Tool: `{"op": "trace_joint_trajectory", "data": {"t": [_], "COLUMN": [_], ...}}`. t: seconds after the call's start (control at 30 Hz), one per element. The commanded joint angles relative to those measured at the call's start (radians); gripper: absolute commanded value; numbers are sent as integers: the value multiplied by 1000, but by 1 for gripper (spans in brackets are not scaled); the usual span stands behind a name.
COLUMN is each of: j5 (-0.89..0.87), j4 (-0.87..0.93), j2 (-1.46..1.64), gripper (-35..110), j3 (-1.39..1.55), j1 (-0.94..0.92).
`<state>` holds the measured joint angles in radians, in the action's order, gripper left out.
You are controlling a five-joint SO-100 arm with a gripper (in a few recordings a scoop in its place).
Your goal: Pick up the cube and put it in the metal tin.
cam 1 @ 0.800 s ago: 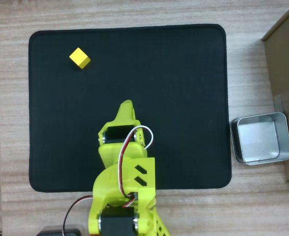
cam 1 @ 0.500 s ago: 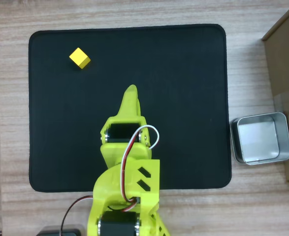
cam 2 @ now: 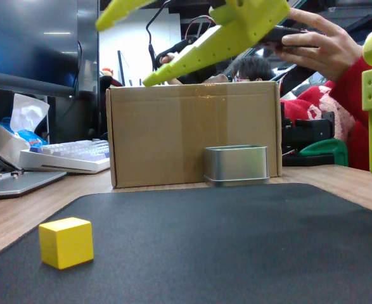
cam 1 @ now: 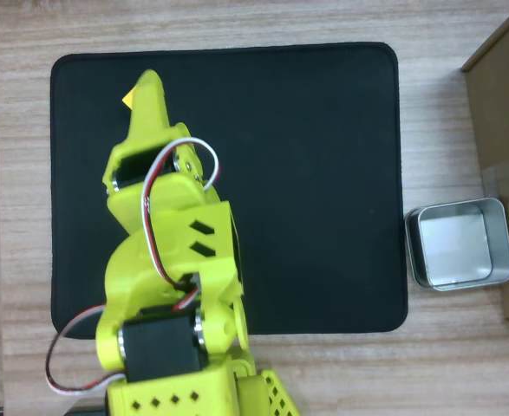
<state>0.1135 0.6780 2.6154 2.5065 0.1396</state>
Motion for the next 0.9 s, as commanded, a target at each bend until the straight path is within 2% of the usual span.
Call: {"op": "trace_joint_trajectory", "data": {"t": [0.0, 0.27, 0.47, 0.87], "j5": [26, 232, 241, 311], "j4": [-9, 103, 109, 184], "j2": [-35, -295, -433, -920], "gripper": [27, 27, 29, 33], "j3": [-66, -351, -454, -676], "j1": [20, 66, 106, 107]}}
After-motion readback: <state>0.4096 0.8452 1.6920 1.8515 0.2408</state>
